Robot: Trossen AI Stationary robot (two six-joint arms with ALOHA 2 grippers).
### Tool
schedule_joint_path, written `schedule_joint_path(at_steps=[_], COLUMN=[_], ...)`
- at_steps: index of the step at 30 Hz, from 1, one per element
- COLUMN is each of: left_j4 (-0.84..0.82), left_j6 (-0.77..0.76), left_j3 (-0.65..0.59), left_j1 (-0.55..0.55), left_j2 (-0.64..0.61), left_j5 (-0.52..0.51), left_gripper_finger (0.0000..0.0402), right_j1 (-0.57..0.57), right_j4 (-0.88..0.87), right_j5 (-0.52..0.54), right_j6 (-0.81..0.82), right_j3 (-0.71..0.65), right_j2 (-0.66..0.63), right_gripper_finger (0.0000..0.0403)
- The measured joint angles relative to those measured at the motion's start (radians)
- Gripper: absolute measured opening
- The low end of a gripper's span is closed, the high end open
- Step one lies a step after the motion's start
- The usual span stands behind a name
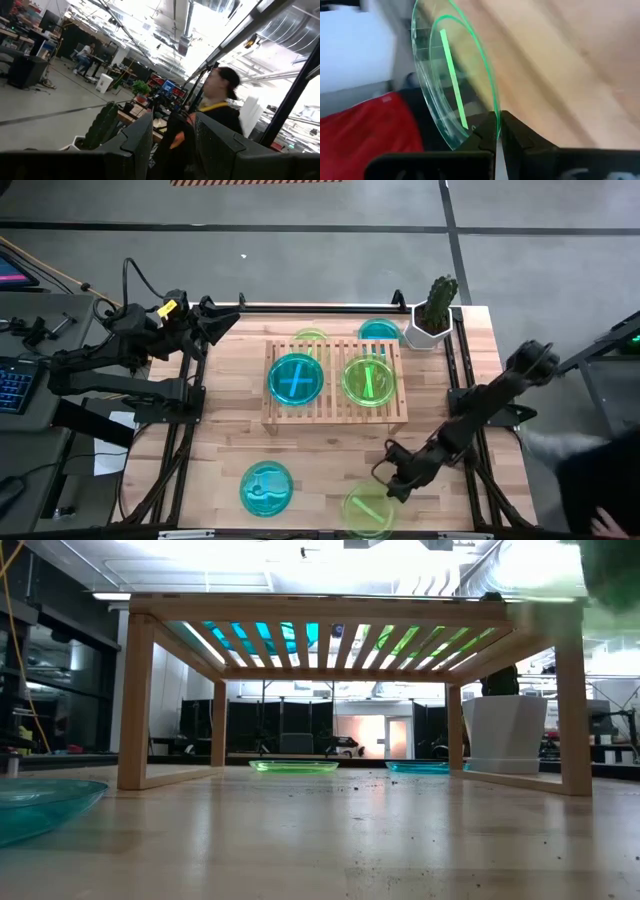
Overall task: Place and stack plates onto a shelf
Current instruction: Stack the green plate on top of the other green plate on the shelf
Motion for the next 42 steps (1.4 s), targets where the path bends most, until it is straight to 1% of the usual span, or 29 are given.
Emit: schedule_joint_path(at_steps=[3, 6, 9, 11, 13, 17, 19, 21, 24, 28, 30, 32, 35, 38, 40, 42], left_j4=[0.000, 0.000, 0.000, 0.000, 0.000, 0.000, 0.000, 0.001, 0.001, 0.005, 0.005, 0.004, 0.008, 0.008, 0.008, 0.009], left_j6=[0.009, 0.011, 0.019, 0.019, 0.019, 0.037, 0.043, 0.044, 0.044, 0.052, 0.054, 0.053, 0.054, 0.071, 0.079, 0.079], left_j3=[0.000, 0.000, 0.000, 0.000, 0.000, 0.000, 0.000, 0.000, 0.000, 0.000, 0.000, 0.000, 0.000, 0.000, 0.000, 0.000], left_j1=[0.000, 0.000, 0.000, 0.000, 0.000, 0.000, 0.000, 0.000, 0.000, 0.000, 0.000, 0.000, 0.000, 0.000, 0.000, 0.000], left_j2=[-0.001, -0.002, -0.001, -0.002, -0.002, -0.002, -0.001, -0.002, -0.002, -0.002, -0.002, -0.001, -0.002, -0.001, -0.001, 0.001], left_j5=[-0.002, -0.002, -0.002, -0.002, -0.002, -0.002, -0.003, -0.003, -0.003, -0.003, -0.003, -0.003, -0.003, -0.003, -0.008, -0.023], left_gripper_finger=[0.0134, 0.0133, 0.0133, 0.0134, 0.0134, 0.0134, 0.0134, 0.0133, 0.0134, 0.0134, 0.0133, 0.0134, 0.0133, 0.0134, 0.0133, 0.0133], right_j1=[-0.014, -0.056, -0.149, -0.245, -0.359, -0.604, -0.720, -0.814, -0.911, -0.964, -0.977, -0.983, -0.984, -0.983, -0.985, -0.998], right_j4=[-0.019, -0.024, -0.052, -0.110, -0.208, -0.400, -0.443, -0.493, -0.550, -0.590, -0.661, -0.765, -0.960, -1.152, -1.223, -1.227], right_j5=[-0.010, -0.017, -0.038, -0.056, -0.070, -0.074, -0.084, -0.111, -0.167, -0.265, -0.331, -0.371, -0.379, -0.362, -0.323, -0.299], right_j6=[-0.036, -0.075, -0.164, -0.267, -0.387, -0.635, -0.732, -0.800, -0.880, -0.949, -0.991, -1.054, -1.149, -1.194, -1.180, -1.131], right_j3=[0.000, 0.008, 0.062, 0.134, 0.228, 0.433, 0.525, 0.603, 0.703, 0.811, 0.860, 0.904, 0.944, 0.924, 0.879, 0.805], right_j2=[-0.098, -0.189, -0.247, -0.253, -0.249, -0.195, -0.154, -0.100, -0.004, 0.104, 0.135, 0.135, 0.076, -0.015, -0.085, -0.170], right_gripper_finger=[0.0000, 0.0000, 0.0000, 0.0000, 0.0000, 0.0000, 0.0000, 0.0000, 0.0000, 0.0000, 0.0000, 0.0000, 0.0000, 0.0000, 0.0000, 0.0000])
